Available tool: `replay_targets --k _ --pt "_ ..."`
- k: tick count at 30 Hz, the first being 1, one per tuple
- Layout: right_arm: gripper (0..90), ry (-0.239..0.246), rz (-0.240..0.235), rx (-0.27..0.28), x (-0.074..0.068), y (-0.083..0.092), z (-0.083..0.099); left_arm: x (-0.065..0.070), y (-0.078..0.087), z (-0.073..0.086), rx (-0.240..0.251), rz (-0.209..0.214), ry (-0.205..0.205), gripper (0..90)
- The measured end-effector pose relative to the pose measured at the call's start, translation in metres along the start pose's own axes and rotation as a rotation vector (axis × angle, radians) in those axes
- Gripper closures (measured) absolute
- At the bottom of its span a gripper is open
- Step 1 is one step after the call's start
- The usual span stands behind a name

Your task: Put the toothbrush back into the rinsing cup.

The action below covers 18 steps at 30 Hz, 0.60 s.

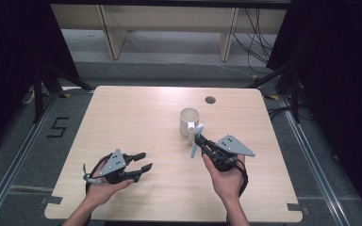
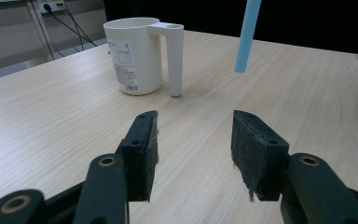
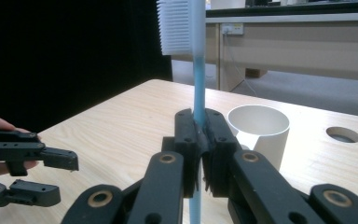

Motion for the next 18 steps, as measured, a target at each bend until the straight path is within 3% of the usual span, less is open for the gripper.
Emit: replay_targets --k 6,7,8,9,10,17,18 --pt "85.9 -0.011 0.004 0.011 0.004 0.0 -0.004 -0.008 0.002 0.003 0.019 -0.023 0.017 49.3" --pt "85.9 0.015 0.018 0.019 0.007 0.0 -0.006 -0.009 0.002 0.003 0.021 -0.026 0.02 49.2" --pt "85.9 -0.003 0.011 0.01 0.006 0.001 -0.006 -0.009 0.002 0.003 0.024 -0.028 0.021 49.0" --pt "85.9 0.024 0.025 0.017 0.009 0.001 -0.008 -0.01 0.004 0.003 0.017 -0.037 0.021 48.8" --pt "85.9 -0.001 0.016 0.005 0.007 0.001 -0.008 -0.011 0.004 0.003 0.012 -0.043 0.025 48.6" --pt "85.9 0.008 0.029 0.028 0.013 -0.003 -0.018 -0.012 0.004 0.007 0.008 -0.05 0.036 47.7" --pt "85.9 0.034 0.04 0.024 0.016 -0.002 -0.019 -0.012 0.004 0.007 0.006 -0.05 0.036 47.7"
Point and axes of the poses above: each handheld gripper's, and its own axes: y roughly backward along the jaws, z roughly out of its underside, x roughly to its right, the point moved 9 cm from there along -y, roughly forward along the jaws, and after that the axes turned 4 degrees about y, right-handed, at the moved point
